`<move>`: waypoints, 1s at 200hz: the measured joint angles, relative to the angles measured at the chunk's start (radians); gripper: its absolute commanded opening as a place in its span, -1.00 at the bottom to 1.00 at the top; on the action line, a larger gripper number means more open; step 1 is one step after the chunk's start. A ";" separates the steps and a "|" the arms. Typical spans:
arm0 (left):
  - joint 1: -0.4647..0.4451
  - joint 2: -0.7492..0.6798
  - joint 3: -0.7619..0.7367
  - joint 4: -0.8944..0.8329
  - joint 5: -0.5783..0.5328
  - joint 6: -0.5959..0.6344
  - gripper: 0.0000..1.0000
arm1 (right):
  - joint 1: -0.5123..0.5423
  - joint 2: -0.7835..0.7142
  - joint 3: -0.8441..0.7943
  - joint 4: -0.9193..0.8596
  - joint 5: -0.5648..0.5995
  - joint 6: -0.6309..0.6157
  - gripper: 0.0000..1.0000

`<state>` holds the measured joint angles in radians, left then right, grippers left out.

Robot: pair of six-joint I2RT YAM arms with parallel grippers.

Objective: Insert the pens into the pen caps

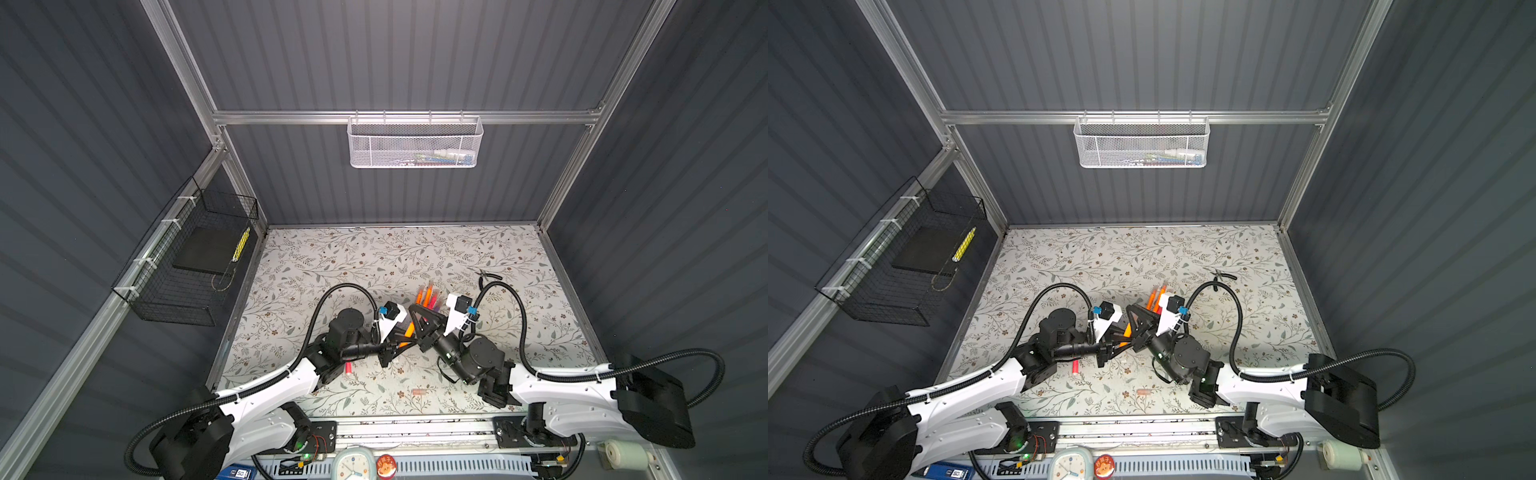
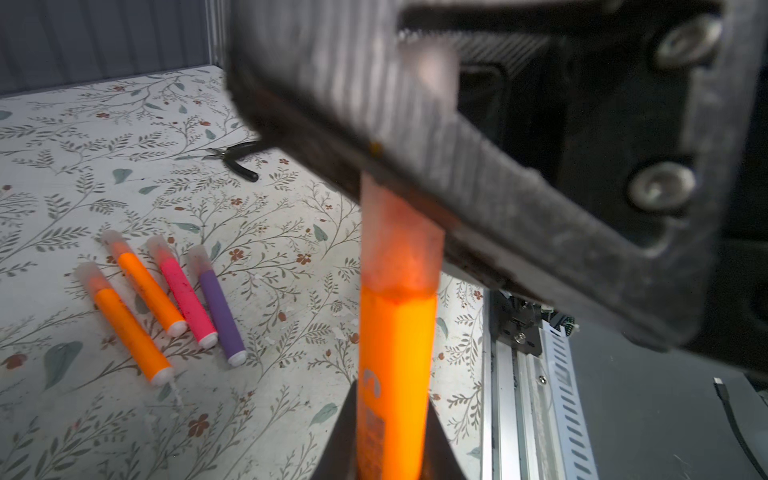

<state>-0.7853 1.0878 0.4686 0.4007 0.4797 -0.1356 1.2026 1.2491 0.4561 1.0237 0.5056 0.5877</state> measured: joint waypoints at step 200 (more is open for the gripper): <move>0.231 -0.036 0.051 -0.167 0.381 -0.029 -1.00 | 0.018 0.241 -0.100 0.506 -0.020 0.098 -1.00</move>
<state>-0.5541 1.0515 0.5198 0.2337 0.8604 -0.1650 1.2201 1.4899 0.3561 1.5299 0.4858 0.6861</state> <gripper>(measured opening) 0.180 0.163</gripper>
